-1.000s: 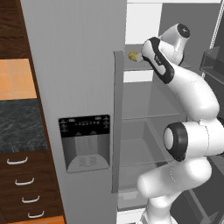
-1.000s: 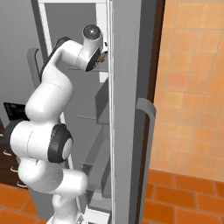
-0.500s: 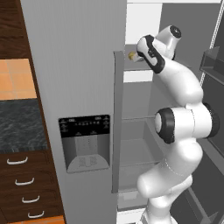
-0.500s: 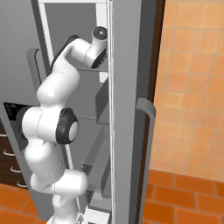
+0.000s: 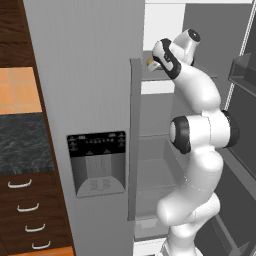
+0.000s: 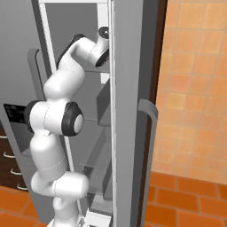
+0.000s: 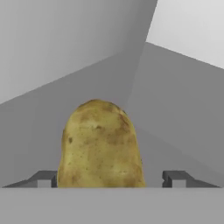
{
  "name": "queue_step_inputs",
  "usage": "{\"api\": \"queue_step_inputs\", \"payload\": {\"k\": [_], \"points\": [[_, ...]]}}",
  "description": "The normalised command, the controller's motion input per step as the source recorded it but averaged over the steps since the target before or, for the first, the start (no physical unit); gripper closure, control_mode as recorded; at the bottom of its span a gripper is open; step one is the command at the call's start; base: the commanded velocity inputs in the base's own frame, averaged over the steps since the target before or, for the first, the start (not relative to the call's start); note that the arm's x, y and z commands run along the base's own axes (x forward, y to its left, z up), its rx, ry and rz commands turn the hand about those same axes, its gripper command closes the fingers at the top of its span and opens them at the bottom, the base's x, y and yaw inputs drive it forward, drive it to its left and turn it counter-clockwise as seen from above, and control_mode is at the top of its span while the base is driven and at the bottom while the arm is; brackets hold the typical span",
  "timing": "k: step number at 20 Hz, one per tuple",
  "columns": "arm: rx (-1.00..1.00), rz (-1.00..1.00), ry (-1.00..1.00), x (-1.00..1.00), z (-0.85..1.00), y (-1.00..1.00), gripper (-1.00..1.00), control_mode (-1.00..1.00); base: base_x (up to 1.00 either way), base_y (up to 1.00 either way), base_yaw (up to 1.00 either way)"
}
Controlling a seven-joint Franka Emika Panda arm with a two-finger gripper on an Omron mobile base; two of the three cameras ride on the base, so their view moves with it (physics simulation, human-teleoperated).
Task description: Place one potato and one chicken drumstick in each tupperware on the nearby counter, to pack two identical lunches.
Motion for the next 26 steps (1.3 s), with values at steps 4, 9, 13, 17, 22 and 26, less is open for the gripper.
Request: {"api": "queue_step_inputs", "payload": {"k": [4, 9, 13, 17, 22, 26], "points": [[-0.09, 0.05, 0.03, -0.13, -0.34, 0.26, 1.0, -1.0, 0.0, 0.0, 0.0], [-0.11, -0.06, -0.28, -0.64, -0.34, -0.01, 1.0, -1.0, 0.0, 0.0, 0.0], [-0.04, -0.23, -0.16, -0.97, -0.05, 0.03, 1.0, -1.0, 0.0, 0.0, 0.0], [0.0, -0.25, 0.05, -1.0, 0.19, 0.0, 1.0, -1.0, 0.0, 0.0, 0.0], [0.0, -0.18, 0.0, -1.0, 0.0, 0.01, 1.0, -1.0, 0.0, 0.0, 0.0], [0.0, -0.1, -0.01, -1.0, -0.32, 0.0, 1.0, -1.0, 0.0, 0.0, 0.0]]}}
